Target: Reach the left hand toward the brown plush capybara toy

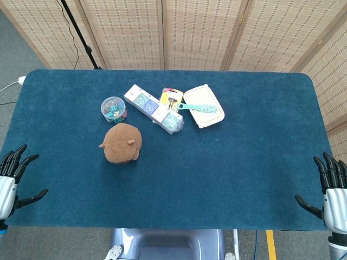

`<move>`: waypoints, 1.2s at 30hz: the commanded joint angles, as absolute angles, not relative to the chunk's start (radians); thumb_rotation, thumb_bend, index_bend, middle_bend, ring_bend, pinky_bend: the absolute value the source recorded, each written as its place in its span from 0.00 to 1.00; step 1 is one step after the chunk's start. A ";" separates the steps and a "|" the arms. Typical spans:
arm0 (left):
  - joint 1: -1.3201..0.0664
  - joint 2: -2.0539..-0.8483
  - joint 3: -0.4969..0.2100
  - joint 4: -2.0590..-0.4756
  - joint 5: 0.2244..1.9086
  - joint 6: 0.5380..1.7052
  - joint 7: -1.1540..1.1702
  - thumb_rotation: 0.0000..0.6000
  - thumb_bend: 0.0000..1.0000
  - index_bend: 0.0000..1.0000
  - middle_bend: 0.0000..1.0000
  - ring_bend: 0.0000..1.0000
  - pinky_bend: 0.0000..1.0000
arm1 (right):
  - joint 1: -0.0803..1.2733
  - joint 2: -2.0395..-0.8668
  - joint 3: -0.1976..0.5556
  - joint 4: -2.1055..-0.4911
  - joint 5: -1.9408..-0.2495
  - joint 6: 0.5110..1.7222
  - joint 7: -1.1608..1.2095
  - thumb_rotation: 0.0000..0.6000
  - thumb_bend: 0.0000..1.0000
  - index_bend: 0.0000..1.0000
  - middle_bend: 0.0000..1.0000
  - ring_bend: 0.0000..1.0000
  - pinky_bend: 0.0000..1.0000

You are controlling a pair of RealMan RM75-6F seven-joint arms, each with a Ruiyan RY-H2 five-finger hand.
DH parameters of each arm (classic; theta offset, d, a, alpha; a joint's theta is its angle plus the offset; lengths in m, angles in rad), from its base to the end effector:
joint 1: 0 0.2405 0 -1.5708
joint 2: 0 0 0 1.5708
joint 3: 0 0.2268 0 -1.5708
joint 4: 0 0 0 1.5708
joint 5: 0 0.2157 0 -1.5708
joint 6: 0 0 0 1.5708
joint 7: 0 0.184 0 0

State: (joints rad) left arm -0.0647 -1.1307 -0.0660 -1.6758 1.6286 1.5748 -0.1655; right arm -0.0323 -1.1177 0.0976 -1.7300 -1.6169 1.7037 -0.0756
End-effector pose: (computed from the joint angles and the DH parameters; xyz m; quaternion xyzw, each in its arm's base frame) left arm -0.2472 0.2137 0.1420 -0.5608 -0.4041 -0.5047 0.5172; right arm -0.2494 -0.1916 0.1710 0.5400 -0.3295 0.4641 0.6201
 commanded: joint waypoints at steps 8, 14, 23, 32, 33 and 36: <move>-0.242 -1.191 -0.207 -1.774 1.432 1.371 -0.017 1.00 0.19 0.46 0.00 0.00 0.00 | -0.029 -1.105 0.099 -1.736 -1.602 1.690 -0.047 1.00 0.00 0.00 0.00 0.00 0.00; -0.305 -1.268 -0.254 -1.760 1.335 1.321 0.046 1.00 0.30 0.46 0.00 0.00 0.00 | -0.026 -1.099 0.102 -1.737 -1.592 1.683 -0.032 1.00 0.00 0.00 0.00 0.00 0.00; -0.359 -1.364 -0.266 -1.703 1.275 1.283 0.073 1.00 0.31 0.46 0.00 0.00 0.00 | -0.026 -1.091 0.104 -1.738 -1.584 1.680 -0.013 1.00 0.00 0.00 0.00 0.00 0.00; -0.396 -1.450 -0.268 -1.647 1.277 1.291 0.082 1.00 0.31 0.47 0.00 0.00 0.00 | -0.025 -1.085 0.101 -1.742 -1.585 1.676 0.000 1.00 0.00 0.00 0.00 0.00 0.00; -0.399 -1.456 -0.268 -1.644 1.274 1.291 0.086 1.00 0.31 0.47 0.00 0.00 0.00 | -0.025 -1.085 0.101 -1.742 -1.585 1.675 0.000 1.00 0.00 0.00 0.00 0.00 0.00; -0.410 -1.478 -0.270 -1.633 1.264 1.288 0.095 1.00 0.31 0.48 0.00 0.00 0.00 | -0.024 -1.083 0.101 -1.743 -1.583 1.672 0.004 1.00 0.00 0.00 0.00 0.00 0.00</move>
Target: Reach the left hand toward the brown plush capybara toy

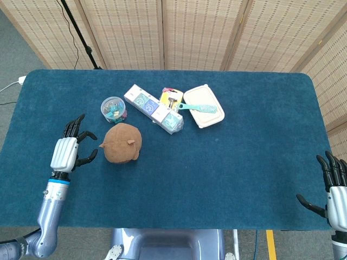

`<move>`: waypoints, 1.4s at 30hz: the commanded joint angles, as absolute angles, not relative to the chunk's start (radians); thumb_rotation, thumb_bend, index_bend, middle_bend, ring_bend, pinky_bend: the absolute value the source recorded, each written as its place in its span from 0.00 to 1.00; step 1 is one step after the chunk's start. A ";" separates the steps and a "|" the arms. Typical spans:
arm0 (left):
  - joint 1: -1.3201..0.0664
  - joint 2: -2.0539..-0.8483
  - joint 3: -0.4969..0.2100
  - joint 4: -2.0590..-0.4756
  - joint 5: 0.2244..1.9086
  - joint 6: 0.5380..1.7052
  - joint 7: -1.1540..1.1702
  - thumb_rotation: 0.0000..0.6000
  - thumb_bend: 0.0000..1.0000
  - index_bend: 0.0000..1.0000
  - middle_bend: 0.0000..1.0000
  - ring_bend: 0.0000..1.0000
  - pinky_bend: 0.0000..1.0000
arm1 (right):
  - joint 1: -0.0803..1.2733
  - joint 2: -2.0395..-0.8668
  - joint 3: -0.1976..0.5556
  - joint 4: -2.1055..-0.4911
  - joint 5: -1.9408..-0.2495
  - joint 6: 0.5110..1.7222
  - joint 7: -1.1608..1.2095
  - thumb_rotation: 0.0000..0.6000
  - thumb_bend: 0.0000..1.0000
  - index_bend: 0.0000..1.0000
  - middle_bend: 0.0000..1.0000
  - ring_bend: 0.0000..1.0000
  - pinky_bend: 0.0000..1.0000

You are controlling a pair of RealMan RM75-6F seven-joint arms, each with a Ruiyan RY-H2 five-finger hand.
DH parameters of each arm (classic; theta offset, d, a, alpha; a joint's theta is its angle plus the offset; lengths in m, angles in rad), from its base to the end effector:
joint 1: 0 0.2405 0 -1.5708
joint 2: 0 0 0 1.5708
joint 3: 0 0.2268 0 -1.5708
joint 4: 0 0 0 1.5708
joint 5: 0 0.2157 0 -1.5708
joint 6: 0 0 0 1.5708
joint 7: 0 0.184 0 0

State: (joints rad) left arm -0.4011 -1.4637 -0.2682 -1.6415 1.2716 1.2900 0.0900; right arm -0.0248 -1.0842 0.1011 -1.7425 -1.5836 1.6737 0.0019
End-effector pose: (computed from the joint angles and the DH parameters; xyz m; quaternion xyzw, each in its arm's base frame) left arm -0.1676 0.3257 0.0542 -0.5471 -0.4559 -0.5165 0.4756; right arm -0.2550 -0.1953 0.1759 0.5309 -0.3565 0.4707 0.6079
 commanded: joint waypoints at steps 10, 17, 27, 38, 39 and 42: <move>-0.434 -1.526 -0.273 -1.600 1.242 1.281 0.103 1.00 0.31 0.51 0.00 0.00 0.00 | -0.021 -1.078 0.101 -1.743 -1.577 1.664 0.017 1.00 0.00 0.00 0.00 0.00 0.00; -0.439 -1.545 -0.275 -1.592 1.245 1.294 0.089 1.00 0.32 0.53 0.00 0.00 0.00 | -0.020 -1.077 0.100 -1.743 -1.575 1.660 0.019 1.00 0.00 0.00 0.00 0.00 0.00; -0.441 -1.550 -0.281 -1.596 1.237 1.305 0.081 1.00 0.34 0.55 0.00 0.00 0.00 | -0.019 -1.075 0.098 -1.745 -1.575 1.657 0.018 1.00 0.00 0.00 0.00 0.00 0.00; -0.447 -1.553 -0.283 -1.598 1.229 1.308 0.091 1.00 0.40 0.60 0.00 0.00 0.00 | -0.018 -1.074 0.097 -1.747 -1.574 1.655 0.018 1.00 0.00 0.00 0.00 0.00 0.00; -0.448 -1.555 -0.284 -1.598 1.228 1.310 0.094 1.00 0.42 0.61 0.00 0.00 0.00 | -0.018 -1.074 0.097 -1.747 -1.573 1.654 0.019 1.00 0.00 0.00 0.00 0.00 0.00; -0.450 -1.557 -0.285 -1.599 1.226 1.313 0.097 1.00 0.48 0.62 0.00 0.00 0.00 | -0.018 -1.073 0.096 -1.747 -1.573 1.654 0.019 1.00 0.00 0.00 0.00 0.00 0.00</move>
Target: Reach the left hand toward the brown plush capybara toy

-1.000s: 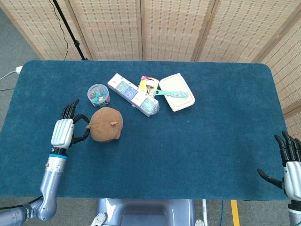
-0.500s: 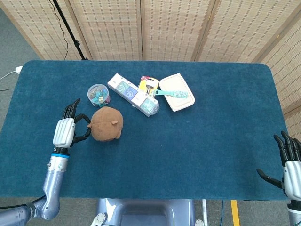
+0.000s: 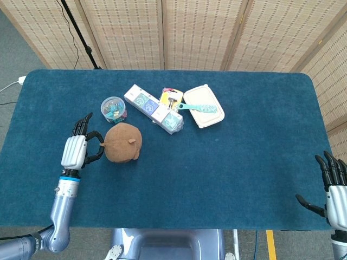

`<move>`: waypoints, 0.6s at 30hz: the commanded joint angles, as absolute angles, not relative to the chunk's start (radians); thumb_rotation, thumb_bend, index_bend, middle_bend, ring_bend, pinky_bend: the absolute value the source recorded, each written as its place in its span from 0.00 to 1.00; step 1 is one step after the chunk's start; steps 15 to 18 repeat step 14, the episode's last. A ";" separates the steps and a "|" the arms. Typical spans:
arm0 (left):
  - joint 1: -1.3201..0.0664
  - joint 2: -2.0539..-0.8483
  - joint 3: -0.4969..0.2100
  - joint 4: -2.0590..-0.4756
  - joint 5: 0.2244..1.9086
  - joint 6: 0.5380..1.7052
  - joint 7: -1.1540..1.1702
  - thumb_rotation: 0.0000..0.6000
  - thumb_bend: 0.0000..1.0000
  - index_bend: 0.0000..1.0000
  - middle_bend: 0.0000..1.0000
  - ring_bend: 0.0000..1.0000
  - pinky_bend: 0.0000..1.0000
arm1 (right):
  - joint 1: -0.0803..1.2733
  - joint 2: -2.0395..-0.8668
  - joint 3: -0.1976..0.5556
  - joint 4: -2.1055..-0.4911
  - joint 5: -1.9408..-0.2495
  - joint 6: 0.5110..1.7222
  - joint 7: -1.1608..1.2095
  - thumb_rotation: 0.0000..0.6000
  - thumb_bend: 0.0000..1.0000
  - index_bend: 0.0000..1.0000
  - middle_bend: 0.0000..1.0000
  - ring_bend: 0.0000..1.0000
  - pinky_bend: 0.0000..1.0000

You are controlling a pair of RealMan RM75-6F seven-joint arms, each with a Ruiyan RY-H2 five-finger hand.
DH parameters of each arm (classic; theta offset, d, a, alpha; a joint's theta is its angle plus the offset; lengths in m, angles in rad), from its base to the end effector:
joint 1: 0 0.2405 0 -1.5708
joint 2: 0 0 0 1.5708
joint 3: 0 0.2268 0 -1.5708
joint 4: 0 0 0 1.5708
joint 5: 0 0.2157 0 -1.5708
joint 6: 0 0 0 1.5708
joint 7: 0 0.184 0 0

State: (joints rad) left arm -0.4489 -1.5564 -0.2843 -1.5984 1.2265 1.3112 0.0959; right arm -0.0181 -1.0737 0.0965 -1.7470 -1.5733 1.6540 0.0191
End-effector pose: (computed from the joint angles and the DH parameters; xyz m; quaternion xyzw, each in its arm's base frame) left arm -0.1526 0.3342 0.0376 -0.5264 -0.4696 -0.5338 0.4664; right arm -0.2569 -0.1969 0.1747 0.5330 -0.3672 0.4676 0.6020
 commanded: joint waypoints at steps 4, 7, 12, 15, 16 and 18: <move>-0.451 -1.558 -0.287 -1.600 1.224 1.319 0.107 1.00 0.50 0.64 0.00 0.00 0.00 | -0.018 -1.074 0.097 -1.747 -1.573 1.656 0.020 1.00 0.00 0.00 0.00 0.00 0.00; -0.453 -1.558 -0.290 -1.606 1.211 1.315 0.119 1.00 0.50 0.64 0.00 0.00 0.00 | -0.018 -1.074 0.096 -1.747 -1.574 1.655 0.020 1.00 0.00 0.00 0.00 0.00 0.00; -0.456 -1.557 -0.291 -1.616 1.201 1.314 0.129 1.00 0.50 0.66 0.00 0.00 0.00 | -0.018 -1.074 0.096 -1.747 -1.572 1.654 0.019 1.00 0.00 0.00 0.00 0.00 0.00; -0.456 -1.556 -0.292 -1.620 1.198 1.314 0.131 1.00 0.50 0.66 0.00 0.00 0.00 | -0.018 -1.074 0.096 -1.747 -1.572 1.653 0.019 1.00 0.00 0.00 0.00 0.00 0.00; -0.456 -1.556 -0.292 -1.620 1.198 1.314 0.131 1.00 0.50 0.66 0.00 0.00 0.00 | -0.018 -1.074 0.096 -1.747 -1.572 1.653 0.019 1.00 0.00 0.00 0.00 0.00 0.00; -0.456 -1.556 -0.292 -1.620 1.198 1.314 0.131 1.00 0.50 0.66 0.00 0.00 0.00 | -0.018 -1.074 0.096 -1.747 -1.572 1.653 0.019 1.00 0.00 0.00 0.00 0.00 0.00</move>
